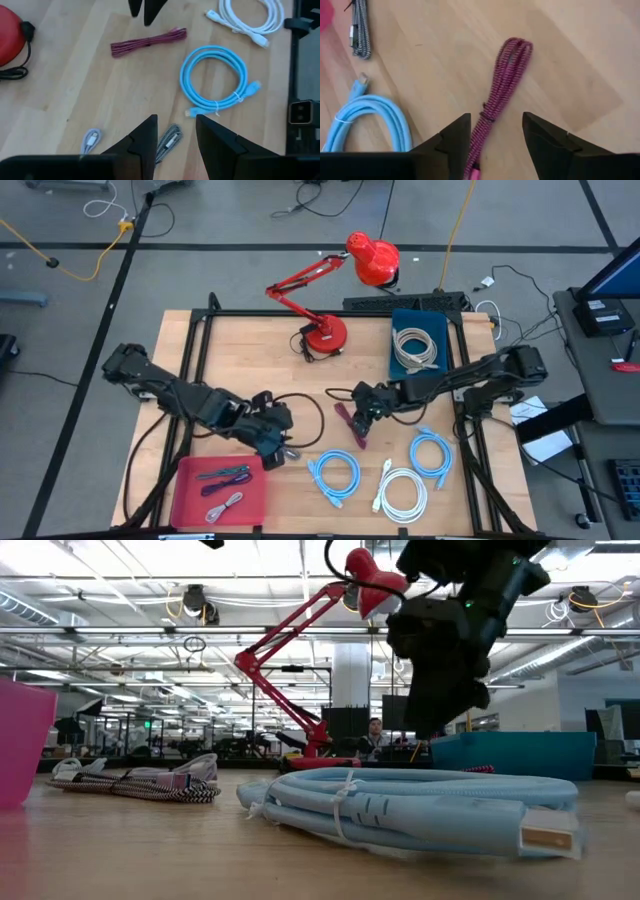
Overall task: Sort cables
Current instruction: Put the purple charger cable into the pink bin
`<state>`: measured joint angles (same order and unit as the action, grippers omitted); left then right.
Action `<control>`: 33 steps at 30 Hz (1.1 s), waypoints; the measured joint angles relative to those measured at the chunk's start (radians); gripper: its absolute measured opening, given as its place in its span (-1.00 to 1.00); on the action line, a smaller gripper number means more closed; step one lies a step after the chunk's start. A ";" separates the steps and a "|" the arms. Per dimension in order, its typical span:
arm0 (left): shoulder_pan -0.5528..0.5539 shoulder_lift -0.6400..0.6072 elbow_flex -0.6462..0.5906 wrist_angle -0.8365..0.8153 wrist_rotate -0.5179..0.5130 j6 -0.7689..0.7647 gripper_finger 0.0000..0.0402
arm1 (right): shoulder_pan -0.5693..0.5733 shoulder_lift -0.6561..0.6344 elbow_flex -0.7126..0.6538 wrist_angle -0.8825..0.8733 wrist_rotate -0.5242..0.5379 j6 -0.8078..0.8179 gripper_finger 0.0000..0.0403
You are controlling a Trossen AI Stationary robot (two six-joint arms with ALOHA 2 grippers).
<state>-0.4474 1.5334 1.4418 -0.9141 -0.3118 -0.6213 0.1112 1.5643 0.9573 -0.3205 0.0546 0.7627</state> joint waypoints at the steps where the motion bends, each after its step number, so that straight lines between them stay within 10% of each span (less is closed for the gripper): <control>1: -0.006 0.000 0.000 -0.002 -0.005 -0.007 -0.32 | -0.002 0.013 0.000 0.013 -0.005 0.001 -0.12; 18: -0.075 0.003 0.000 -0.015 -0.057 -0.125 -0.32 | 0.060 0.206 0.003 0.152 -0.008 0.063 -0.17; 25: -0.086 0.003 0.000 -0.016 -0.129 -0.193 -0.32 | 0.069 0.196 0.001 0.145 -0.005 0.039 -0.86; 33: -0.096 0.003 0.000 -0.017 -0.316 -0.381 -0.32 | 0.075 0.055 -0.001 0.266 0.063 0.027 -0.89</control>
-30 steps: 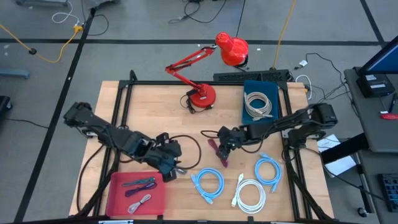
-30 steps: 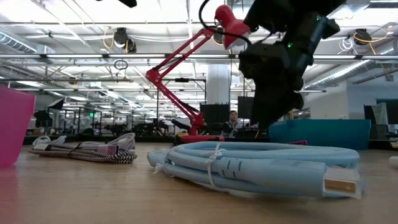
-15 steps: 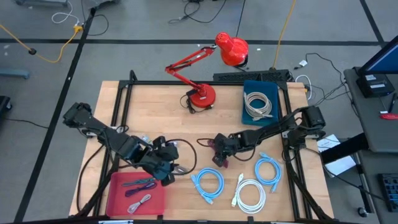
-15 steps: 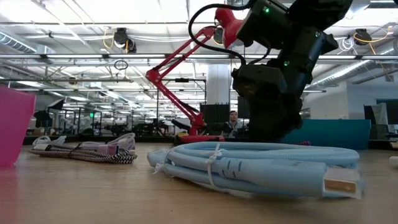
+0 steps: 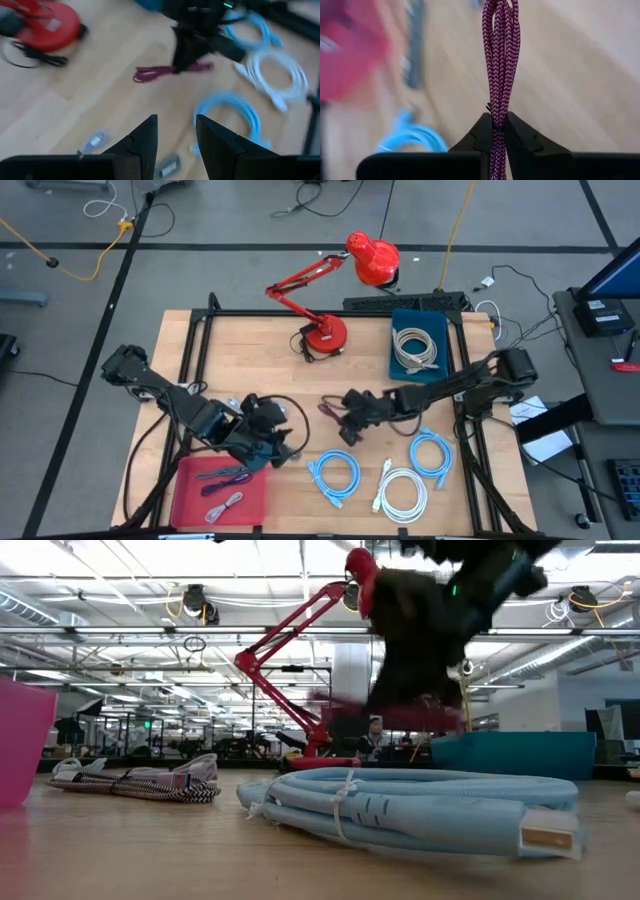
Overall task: Sort cables
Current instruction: Put the purple charger cable into the pink bin
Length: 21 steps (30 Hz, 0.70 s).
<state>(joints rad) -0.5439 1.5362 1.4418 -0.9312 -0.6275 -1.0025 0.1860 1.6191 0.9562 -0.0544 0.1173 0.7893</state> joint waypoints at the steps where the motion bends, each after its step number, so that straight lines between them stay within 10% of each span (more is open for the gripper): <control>1: -0.010 -0.005 0.000 -0.003 -0.048 -0.031 -0.32 | 0.003 -0.029 0.000 0.014 0.017 -0.001 -0.89; 6: -0.049 -0.048 0.000 -0.010 -0.252 -0.141 -0.32 | 0.019 -0.204 -0.001 0.145 0.110 -0.008 -0.89; 11: -0.015 -0.069 -0.052 0.029 -0.245 -0.130 -0.32 | 0.064 -0.358 0.000 0.269 0.190 -0.063 -0.89; 16: 0.137 -0.063 -0.153 0.440 -0.074 0.222 -0.32 | 0.110 -0.442 0.000 0.313 0.234 -0.101 -0.89; 21: 0.290 -0.066 -0.188 1.048 0.361 0.493 -0.32 | 0.167 -0.461 0.000 0.349 0.259 -0.121 -0.89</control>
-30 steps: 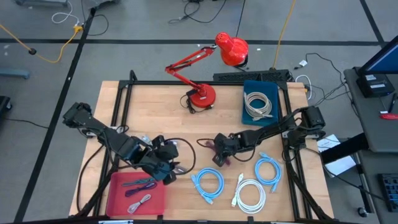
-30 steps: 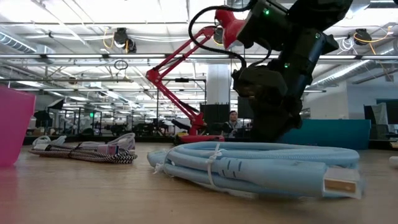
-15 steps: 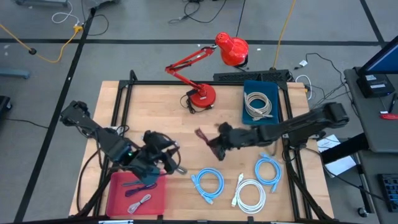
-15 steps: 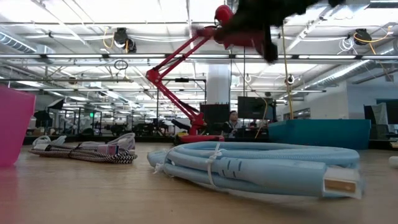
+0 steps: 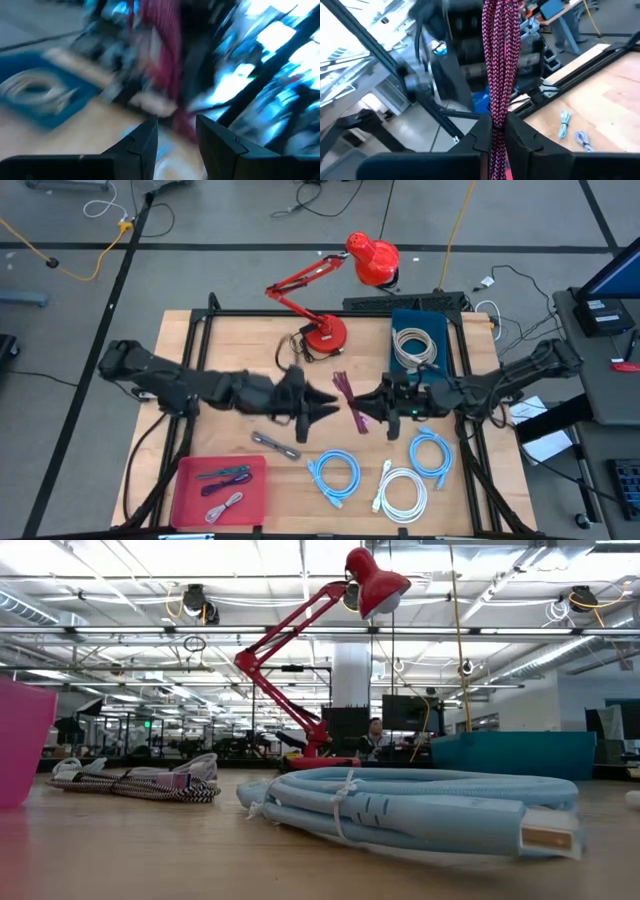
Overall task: Sort cables
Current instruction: Put the purple charger cable into the pink bin
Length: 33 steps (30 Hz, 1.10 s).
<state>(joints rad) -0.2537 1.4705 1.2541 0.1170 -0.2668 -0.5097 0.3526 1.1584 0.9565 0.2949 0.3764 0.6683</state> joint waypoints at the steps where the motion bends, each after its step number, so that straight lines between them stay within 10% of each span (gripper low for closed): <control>1: 0.019 -0.002 0.000 0.036 0.020 -0.001 -0.32 | 0.011 0.000 0.000 0.005 0.018 -0.003 -0.89; 25: 0.085 0.016 0.011 0.144 0.194 0.018 -0.31 | 0.097 0.008 0.000 0.153 0.154 -0.081 -0.90; 33: 0.086 0.017 0.011 0.132 0.191 -0.029 0.05 | 0.098 0.008 0.000 0.169 0.153 -0.081 -0.90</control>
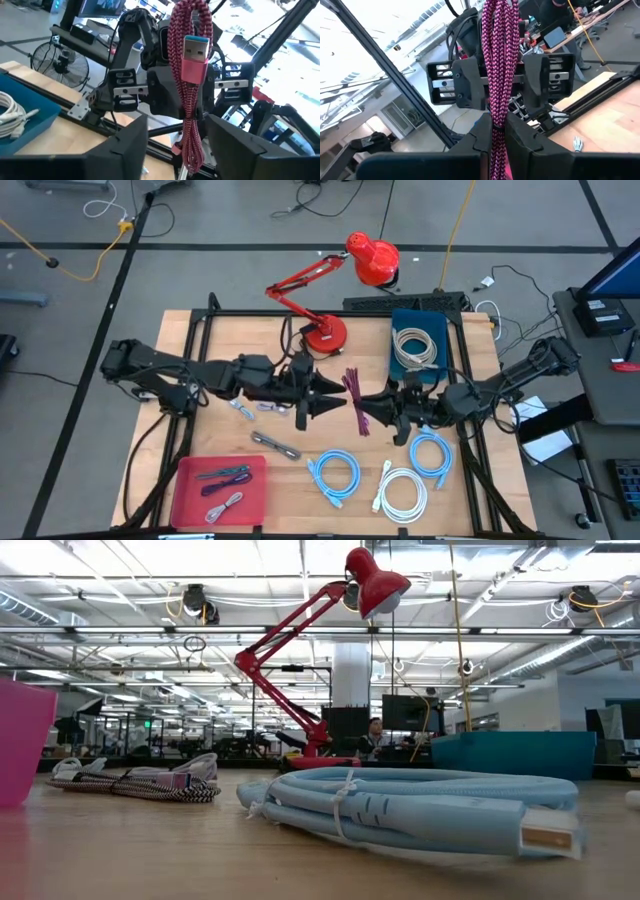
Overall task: Sort cables
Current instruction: Put the purple charger cable into the pink bin
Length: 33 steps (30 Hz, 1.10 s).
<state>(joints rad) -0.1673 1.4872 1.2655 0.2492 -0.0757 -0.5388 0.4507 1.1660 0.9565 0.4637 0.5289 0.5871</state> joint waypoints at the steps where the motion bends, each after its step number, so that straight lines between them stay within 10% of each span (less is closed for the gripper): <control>1: 0.000 0.000 0.000 0.006 0.000 -0.007 0.12 | 0.000 0.000 0.000 0.000 0.000 0.000 -0.90; 21: 0.025 0.000 0.000 0.028 -0.015 -0.040 0.38 | -0.073 0.112 0.001 0.109 -0.087 0.072 -0.90; 33: 0.028 0.000 0.000 0.015 0.011 -0.031 -0.83 | -0.085 0.112 0.001 0.120 -0.088 0.063 -0.90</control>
<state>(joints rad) -0.1394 1.4868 1.2655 0.2645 -0.0647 -0.5698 0.3656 1.2781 0.9577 0.5833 0.4408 0.6498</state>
